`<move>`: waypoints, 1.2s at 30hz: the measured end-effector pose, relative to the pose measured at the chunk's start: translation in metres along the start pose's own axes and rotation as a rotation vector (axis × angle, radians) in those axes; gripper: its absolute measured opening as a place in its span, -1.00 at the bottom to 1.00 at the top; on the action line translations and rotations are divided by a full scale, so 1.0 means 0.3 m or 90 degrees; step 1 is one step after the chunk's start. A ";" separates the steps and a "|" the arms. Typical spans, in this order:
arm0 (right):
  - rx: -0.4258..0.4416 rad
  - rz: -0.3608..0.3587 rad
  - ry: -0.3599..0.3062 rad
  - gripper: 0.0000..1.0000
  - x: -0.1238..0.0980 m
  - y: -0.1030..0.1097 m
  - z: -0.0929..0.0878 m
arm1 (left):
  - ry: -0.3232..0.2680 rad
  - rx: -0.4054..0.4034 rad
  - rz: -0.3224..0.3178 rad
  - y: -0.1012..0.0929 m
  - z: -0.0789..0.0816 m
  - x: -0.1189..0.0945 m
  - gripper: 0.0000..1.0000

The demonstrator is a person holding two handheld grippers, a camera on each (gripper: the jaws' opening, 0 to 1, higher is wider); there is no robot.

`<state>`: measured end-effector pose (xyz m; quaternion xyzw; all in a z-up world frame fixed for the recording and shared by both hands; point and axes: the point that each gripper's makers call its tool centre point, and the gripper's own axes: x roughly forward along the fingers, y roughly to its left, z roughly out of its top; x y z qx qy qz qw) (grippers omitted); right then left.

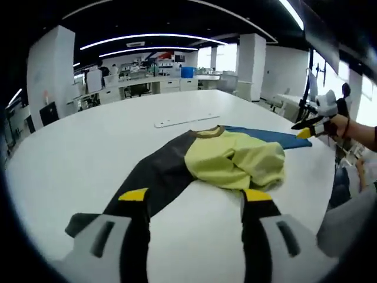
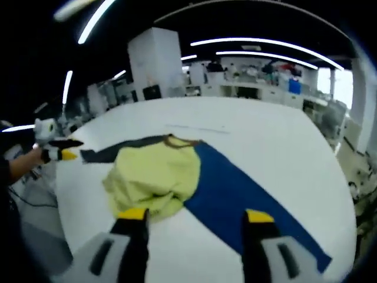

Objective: Fold the garment on the visible template until the final outline fits inside the template.

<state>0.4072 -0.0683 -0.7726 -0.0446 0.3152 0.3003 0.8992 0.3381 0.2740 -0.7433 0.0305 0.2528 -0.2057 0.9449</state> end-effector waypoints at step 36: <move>-0.168 0.071 0.063 -0.76 0.248 0.102 -0.090 | 0.054 0.053 -0.103 -0.249 -0.177 0.236 -0.43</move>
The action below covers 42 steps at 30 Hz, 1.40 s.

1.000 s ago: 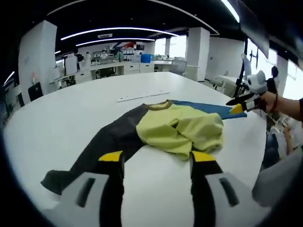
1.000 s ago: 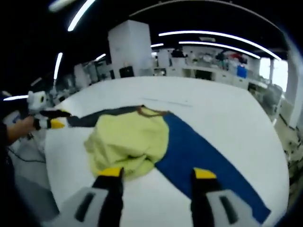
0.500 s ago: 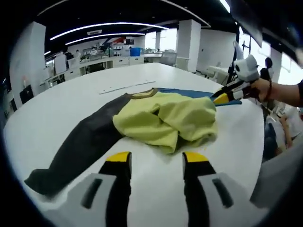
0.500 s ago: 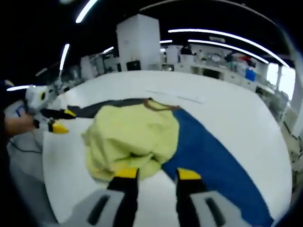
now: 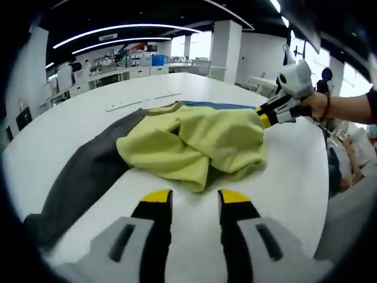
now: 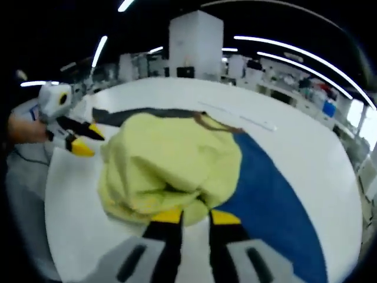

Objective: Fold the garment on the visible template until the final outline fits inside the template.

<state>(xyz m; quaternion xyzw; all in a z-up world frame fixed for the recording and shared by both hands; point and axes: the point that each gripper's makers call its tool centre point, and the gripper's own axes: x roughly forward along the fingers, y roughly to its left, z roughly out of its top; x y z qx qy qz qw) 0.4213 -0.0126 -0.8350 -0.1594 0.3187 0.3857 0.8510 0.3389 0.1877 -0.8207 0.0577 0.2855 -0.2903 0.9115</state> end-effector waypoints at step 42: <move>0.008 0.029 0.017 -1.00 0.003 0.012 0.001 | -0.021 -0.049 0.002 0.021 0.027 0.022 -1.00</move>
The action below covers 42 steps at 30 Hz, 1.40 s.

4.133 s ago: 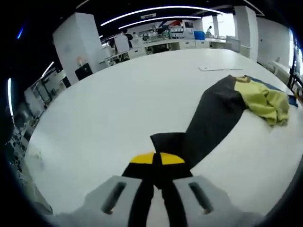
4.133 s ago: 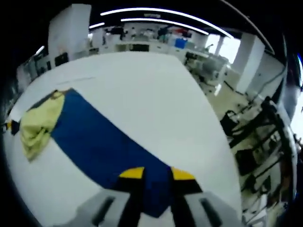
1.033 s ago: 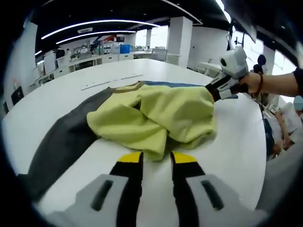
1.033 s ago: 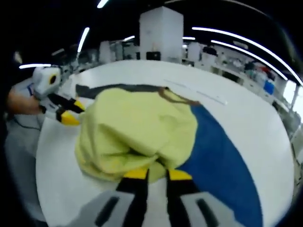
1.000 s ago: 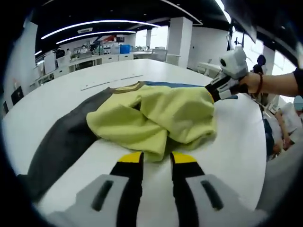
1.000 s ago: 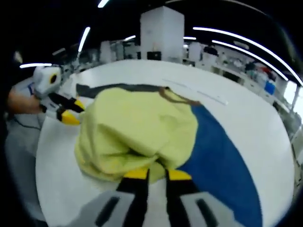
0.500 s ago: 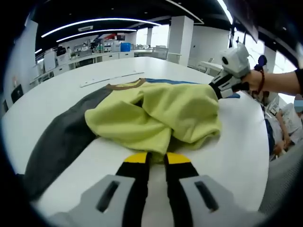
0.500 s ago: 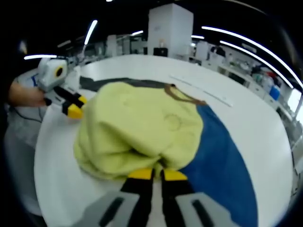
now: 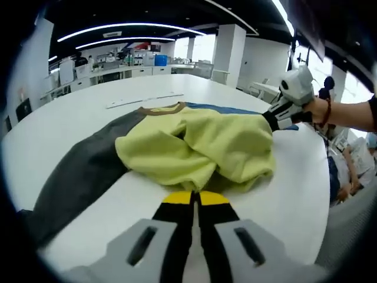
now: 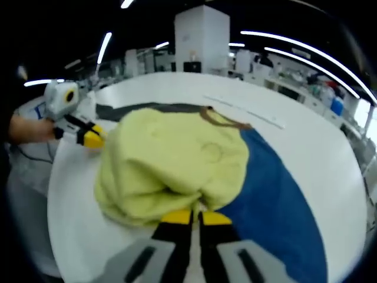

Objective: Fold the garment on the visible template until the final outline fits inside the template.

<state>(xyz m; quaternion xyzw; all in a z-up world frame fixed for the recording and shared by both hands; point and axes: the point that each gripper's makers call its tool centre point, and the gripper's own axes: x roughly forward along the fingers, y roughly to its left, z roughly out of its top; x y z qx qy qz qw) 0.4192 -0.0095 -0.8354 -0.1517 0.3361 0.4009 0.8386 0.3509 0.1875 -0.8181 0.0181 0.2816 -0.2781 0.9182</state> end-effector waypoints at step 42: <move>0.091 -0.075 -0.030 -1.00 -0.310 0.044 -0.077 | 0.040 -0.094 0.021 0.096 -0.067 -0.300 -1.00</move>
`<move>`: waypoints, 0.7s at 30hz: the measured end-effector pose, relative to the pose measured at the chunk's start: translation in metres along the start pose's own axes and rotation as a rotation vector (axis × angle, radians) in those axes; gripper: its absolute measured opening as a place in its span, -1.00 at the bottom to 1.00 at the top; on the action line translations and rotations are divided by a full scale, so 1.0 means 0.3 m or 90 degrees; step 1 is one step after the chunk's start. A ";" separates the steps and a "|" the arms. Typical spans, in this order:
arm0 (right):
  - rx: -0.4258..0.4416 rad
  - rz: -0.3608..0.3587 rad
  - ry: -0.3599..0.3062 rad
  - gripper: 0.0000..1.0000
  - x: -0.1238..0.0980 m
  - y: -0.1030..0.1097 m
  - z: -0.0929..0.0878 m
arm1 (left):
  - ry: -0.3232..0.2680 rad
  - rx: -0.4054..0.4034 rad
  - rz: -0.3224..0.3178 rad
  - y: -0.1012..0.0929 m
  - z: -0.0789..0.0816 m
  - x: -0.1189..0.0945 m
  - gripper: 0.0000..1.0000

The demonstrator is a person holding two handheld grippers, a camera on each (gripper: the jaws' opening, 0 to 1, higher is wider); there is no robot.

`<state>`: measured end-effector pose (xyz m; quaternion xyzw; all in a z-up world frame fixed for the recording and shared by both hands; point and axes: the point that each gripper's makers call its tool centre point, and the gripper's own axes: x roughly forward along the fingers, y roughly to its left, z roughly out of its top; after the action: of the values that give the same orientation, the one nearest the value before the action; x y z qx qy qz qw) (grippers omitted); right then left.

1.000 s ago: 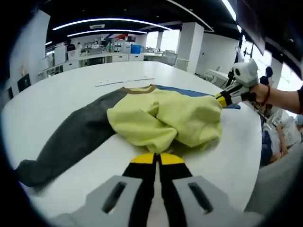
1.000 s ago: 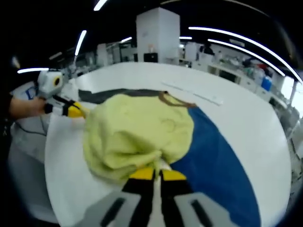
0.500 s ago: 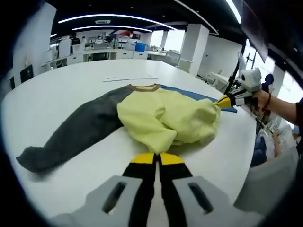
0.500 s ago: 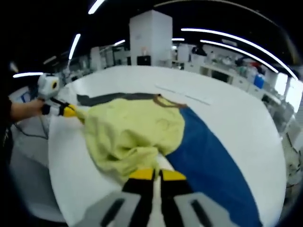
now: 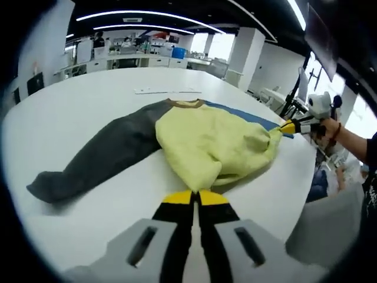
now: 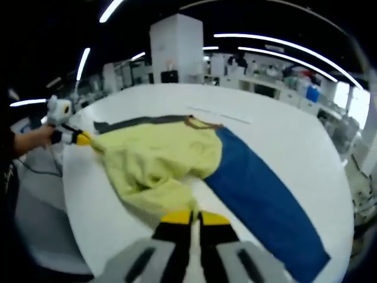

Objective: Fold the garment on the visible template until the final outline fits inside the template.

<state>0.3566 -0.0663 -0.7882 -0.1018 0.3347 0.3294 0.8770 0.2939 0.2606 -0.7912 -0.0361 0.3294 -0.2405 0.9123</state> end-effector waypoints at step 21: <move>0.072 -0.024 0.027 -1.00 -0.091 0.046 -0.110 | 0.034 -0.004 0.010 0.029 -0.038 -0.037 -1.00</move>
<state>0.3154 -0.0829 -0.7948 -0.0658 0.3693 0.2911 0.8801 0.2832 0.2744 -0.7955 -0.0300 0.3550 -0.2334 0.9048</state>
